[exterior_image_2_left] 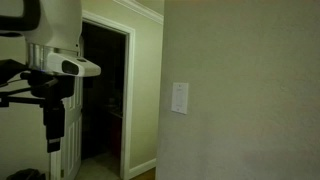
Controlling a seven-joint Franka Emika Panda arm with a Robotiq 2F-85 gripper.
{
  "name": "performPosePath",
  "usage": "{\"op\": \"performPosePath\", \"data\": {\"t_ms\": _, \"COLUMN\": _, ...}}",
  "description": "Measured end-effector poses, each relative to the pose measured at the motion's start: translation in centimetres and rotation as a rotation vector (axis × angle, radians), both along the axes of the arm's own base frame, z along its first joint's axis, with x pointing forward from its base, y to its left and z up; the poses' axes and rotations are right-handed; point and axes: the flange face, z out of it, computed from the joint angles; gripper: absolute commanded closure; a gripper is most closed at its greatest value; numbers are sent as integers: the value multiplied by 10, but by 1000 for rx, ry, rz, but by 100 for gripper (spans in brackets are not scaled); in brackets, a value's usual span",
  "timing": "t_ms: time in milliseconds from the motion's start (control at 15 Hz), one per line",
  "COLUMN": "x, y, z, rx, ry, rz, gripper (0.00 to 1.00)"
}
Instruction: Turn off the light
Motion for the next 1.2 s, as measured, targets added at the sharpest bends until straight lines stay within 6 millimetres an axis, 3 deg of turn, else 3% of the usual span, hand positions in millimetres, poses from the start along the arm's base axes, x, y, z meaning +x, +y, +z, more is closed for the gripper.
{"op": "performPosePath", "data": {"t_ms": 800, "x": 1, "y": 0, "z": 0, "rx": -5, "ry": -3, "rz": 0, "gripper": 0}}
{"op": "performPosePath", "data": {"t_ms": 1000, "x": 13, "y": -3, "z": -1, "rx": -22, "ry": -28, "rz": -4, "gripper": 0}}
{"op": "performPosePath", "data": {"t_ms": 1200, "x": 37, "y": -9, "z": -4, "rx": -51, "ry": -75, "rz": -19, "gripper": 0}}
